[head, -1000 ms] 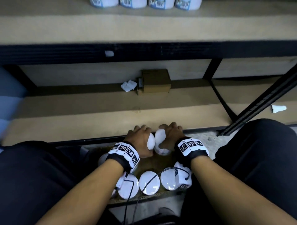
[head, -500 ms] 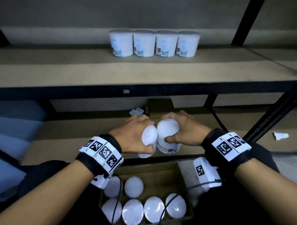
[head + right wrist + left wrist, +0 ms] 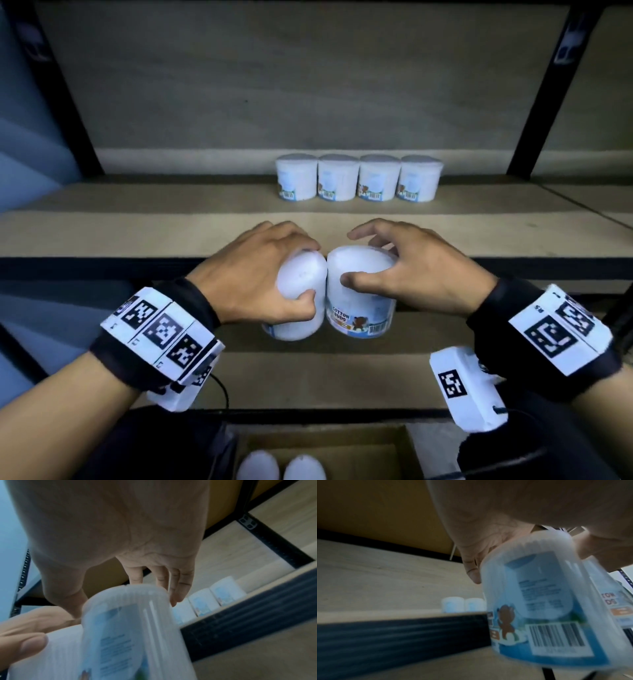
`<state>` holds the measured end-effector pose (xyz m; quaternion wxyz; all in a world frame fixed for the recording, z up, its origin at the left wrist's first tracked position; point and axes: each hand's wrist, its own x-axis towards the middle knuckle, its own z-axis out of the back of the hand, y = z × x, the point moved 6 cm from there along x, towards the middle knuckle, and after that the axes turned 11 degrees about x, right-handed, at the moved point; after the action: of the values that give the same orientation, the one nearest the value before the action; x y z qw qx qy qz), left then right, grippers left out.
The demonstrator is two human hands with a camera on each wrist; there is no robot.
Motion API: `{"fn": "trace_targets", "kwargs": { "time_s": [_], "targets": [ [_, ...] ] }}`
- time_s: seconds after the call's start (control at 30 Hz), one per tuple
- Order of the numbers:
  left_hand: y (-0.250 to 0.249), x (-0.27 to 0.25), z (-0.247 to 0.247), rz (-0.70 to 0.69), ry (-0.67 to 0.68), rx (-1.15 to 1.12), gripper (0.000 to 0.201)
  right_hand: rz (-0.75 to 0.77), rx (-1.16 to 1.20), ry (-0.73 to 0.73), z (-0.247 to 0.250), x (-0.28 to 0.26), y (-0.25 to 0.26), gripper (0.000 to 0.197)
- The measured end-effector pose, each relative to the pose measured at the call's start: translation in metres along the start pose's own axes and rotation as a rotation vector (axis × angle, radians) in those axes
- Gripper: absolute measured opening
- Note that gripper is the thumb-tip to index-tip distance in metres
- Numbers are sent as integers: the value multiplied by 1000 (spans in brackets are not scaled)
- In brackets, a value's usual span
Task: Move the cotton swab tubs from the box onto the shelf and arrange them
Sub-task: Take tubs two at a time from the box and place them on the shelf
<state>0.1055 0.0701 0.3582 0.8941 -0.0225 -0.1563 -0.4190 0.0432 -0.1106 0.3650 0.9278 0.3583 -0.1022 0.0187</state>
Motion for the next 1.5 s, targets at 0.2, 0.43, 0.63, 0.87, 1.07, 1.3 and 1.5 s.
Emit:
{"fn": "trace_targets", "kwargs": {
  "time_s": [0.2,0.43,0.63,0.87,1.07,1.3,1.5],
  "targets": [
    [44,4,49,71,-109,27,70,102,48,-54,10,34,51,62],
    [91,6,73,143,-109,35,66,132,92,-63,0,79,85,63],
    [129,7,72,241,-50,38,67,146,130,-56,-26,120,96,63],
    [157,4,55,293,39,16,79,133,104,-46,-66,148,93,57],
    [166,-4,43,300,51,-63,66,174,-20,24,-74,144,101,50],
    [146,2,61,223,128,77,37,314,-240,76,-61,126,132,21],
    [142,11,60,254,128,137,38,322,-288,29,-63,130,136,29]
  ]
}}
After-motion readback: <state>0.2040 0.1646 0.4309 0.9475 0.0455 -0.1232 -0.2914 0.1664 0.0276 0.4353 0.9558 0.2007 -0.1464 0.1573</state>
